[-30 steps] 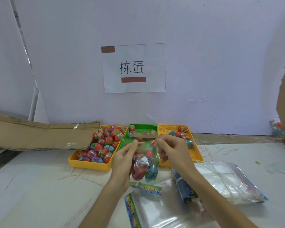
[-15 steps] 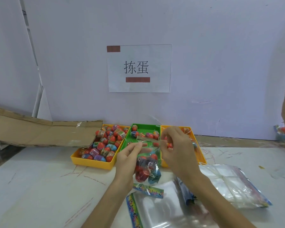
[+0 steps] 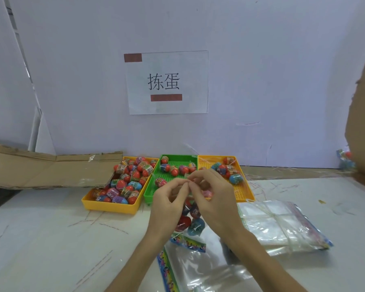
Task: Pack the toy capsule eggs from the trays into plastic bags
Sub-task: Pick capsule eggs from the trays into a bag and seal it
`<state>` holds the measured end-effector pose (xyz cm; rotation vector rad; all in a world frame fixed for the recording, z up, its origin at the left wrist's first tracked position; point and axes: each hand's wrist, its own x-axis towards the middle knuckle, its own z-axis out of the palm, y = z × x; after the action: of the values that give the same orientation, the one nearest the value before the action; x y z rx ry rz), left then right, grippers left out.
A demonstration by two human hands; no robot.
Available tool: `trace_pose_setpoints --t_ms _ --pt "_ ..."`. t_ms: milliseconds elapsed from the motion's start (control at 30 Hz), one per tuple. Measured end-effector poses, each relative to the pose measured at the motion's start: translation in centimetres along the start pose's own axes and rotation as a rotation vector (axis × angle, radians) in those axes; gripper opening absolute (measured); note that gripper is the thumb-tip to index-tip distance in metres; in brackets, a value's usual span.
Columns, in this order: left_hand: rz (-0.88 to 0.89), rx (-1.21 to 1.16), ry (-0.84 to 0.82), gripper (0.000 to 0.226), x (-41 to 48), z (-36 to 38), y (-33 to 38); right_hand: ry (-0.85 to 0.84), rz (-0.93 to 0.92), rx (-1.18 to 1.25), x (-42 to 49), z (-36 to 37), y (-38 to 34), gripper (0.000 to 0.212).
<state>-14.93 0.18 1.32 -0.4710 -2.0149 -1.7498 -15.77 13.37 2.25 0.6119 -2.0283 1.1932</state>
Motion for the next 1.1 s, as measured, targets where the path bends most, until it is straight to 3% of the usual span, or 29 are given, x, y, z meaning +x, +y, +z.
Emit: trace_pose_setpoints --t_ms 600,833,1100 --pt "0.271 0.359 -0.051 0.031 -0.3 -0.4 -2.1 0.009 -0.04 -0.025 -0.1 -0.5 0.2 0.009" --pt "0.266 0.42 -0.068 0.017 -0.3 -0.5 -2.2 -0.015 -0.06 -0.052 -0.2 -0.5 0.5 0.01" --pt "0.243 0.399 -0.116 0.017 -0.2 -0.5 -2.5 -0.098 0.03 -0.022 -0.1 -0.7 1.1 0.013"
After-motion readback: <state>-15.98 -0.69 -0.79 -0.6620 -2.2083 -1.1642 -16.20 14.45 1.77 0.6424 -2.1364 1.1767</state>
